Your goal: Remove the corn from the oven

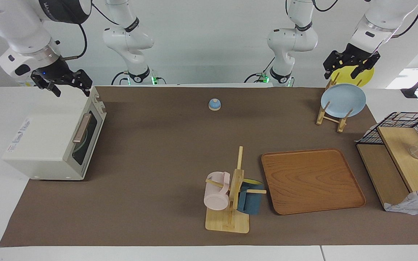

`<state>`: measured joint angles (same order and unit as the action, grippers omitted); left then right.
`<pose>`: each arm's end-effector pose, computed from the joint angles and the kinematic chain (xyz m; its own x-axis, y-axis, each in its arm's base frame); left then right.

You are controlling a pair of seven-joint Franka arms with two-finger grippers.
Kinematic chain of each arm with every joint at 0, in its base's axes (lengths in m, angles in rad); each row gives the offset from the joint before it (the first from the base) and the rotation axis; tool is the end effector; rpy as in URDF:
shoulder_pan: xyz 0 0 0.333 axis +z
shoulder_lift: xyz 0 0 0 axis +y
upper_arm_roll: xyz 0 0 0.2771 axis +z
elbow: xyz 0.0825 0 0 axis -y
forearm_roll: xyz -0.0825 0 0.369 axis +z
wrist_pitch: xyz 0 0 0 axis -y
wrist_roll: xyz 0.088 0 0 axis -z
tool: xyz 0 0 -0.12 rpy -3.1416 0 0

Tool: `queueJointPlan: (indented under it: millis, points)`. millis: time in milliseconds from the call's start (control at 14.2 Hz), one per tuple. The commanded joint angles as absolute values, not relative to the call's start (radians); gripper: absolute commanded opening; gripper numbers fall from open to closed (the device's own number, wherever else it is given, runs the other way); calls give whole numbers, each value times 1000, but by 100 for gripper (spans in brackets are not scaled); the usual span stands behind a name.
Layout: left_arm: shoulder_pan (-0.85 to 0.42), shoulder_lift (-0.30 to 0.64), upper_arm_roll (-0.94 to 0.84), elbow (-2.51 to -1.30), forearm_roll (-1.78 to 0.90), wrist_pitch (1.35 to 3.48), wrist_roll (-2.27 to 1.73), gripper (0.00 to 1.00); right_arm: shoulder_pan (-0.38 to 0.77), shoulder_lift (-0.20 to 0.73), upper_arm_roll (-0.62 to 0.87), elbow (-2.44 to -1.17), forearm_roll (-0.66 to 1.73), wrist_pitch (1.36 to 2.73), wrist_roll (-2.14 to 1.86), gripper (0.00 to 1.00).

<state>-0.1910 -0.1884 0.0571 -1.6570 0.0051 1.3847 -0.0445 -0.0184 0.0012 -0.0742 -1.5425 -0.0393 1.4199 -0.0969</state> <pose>0.4618 -0.0590 0.6132 0.9924 -0.0898 -0.0843 -0.0899 -0.9959 0.0019 0.5193 -0.0534 0.5726 0.9920 -0.0009 -0.1266 0.0025 -0.9996 0.0273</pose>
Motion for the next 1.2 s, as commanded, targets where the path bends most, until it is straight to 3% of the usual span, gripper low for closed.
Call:
queueJointPlan:
  millis: [0, 352, 423, 493, 634, 704, 1127]
  points:
    - [-192, -210, 61, -1658, 21, 1359, -34, 100, -26, -6, -72, -1557, -32, 1436, -101, 100]
    - [-186, -218, 63, -1661, 21, 1361, -41, 100, -26, -8, -72, -1565, -34, 1439, -100, 100]
    - [-184, -218, 63, -1661, 21, 1365, -44, 100, -20, -8, -71, -1565, -34, 1442, -98, 90]
    - [-183, -218, 66, -1661, 21, 1365, -46, 100, -14, -8, -71, -1565, -37, 1442, -98, 59]
    - [-181, -218, 67, -1661, 21, 1365, -46, 100, -9, -11, -68, -1584, -37, 1501, -103, 11]
    - [-183, -218, 67, -1661, 21, 1365, -46, 100, -8, -14, -66, -1615, -44, 1555, -138, 0]
    - [-181, -218, 67, -1661, 21, 1365, -46, 100, -8, 34, -64, -1797, -158, 1778, -173, 0]
